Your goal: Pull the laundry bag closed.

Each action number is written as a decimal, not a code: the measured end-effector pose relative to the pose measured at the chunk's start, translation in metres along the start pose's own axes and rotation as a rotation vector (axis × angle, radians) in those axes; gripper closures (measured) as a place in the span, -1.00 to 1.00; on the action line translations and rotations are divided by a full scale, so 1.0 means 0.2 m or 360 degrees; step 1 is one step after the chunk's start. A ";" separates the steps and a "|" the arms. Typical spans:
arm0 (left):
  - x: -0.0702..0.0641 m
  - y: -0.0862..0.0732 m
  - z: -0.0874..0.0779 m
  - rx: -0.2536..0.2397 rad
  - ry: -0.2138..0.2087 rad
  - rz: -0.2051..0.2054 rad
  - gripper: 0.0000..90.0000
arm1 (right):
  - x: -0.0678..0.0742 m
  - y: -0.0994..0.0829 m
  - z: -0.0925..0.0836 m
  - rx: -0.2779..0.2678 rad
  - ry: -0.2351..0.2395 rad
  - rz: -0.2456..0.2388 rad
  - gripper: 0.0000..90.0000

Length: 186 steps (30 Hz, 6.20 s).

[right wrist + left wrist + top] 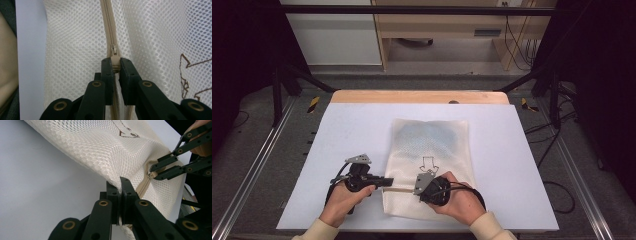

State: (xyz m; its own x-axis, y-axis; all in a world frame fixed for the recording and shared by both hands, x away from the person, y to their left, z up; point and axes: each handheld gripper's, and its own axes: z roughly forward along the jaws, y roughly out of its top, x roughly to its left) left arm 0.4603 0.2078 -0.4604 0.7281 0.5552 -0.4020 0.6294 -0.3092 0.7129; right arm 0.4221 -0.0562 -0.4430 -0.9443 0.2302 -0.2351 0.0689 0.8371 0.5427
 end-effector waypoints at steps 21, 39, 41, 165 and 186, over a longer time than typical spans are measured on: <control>-0.02 -0.01 0.02 -0.0032 -0.0014 0.0010 0.94 | -0.04 -0.10 -0.13 0.0075 -0.0014 0.0035 0.82; -0.03 -0.01 0.02 -0.0046 -0.0024 0.0027 0.94 | -0.08 -0.14 -0.18 0.0115 -0.0008 0.0027 0.82; -0.03 -0.01 0.02 -0.0049 -0.0024 0.0025 0.94 | -0.08 -0.15 -0.19 0.0121 -0.0016 0.0035 0.82; -0.04 -0.02 0.04 -0.0055 -0.0021 0.0033 0.94 | -0.13 -0.55 -0.46 0.0235 -0.0110 0.0241 0.82; -0.04 -0.02 0.04 -0.0054 -0.0024 0.0038 0.94 | -0.14 -0.59 -0.48 0.0242 -0.0111 0.0252 0.82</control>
State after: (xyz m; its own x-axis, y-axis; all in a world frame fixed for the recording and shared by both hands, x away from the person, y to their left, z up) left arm 0.4541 0.1980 -0.4652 0.7469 0.5361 -0.3934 0.6027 -0.2958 0.7411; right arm 0.4084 -0.2086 -0.4223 -0.8935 0.3943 -0.2148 0.2673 0.8516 0.4510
